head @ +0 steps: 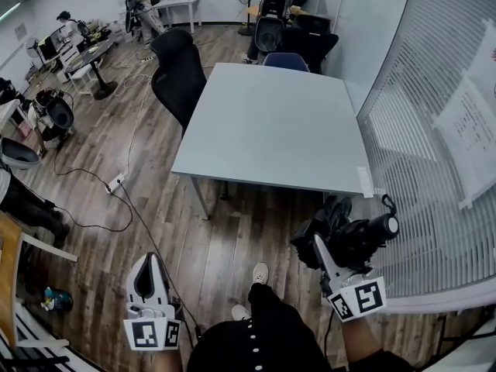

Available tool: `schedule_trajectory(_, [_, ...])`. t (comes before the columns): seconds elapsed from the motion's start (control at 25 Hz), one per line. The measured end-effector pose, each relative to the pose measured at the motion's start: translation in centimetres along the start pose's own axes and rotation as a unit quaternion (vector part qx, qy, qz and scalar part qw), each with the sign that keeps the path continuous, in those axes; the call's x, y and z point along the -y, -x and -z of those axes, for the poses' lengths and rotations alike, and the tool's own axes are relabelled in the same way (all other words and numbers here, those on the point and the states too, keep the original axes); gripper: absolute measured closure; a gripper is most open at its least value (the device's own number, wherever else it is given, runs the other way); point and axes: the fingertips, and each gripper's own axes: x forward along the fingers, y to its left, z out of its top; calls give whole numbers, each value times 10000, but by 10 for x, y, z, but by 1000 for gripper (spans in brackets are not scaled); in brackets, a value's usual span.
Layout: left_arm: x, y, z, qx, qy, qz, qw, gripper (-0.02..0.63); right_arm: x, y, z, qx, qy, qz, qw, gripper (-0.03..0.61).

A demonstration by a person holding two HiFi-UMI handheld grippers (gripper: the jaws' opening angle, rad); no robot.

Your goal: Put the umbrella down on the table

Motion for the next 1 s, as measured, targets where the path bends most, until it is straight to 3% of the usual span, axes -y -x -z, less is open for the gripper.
schedule_trajectory(1.0, [-6, -122, 10, -39, -74, -15, 10000, 603, 60, -108, 12, -24, 18, -71, 10000, 285])
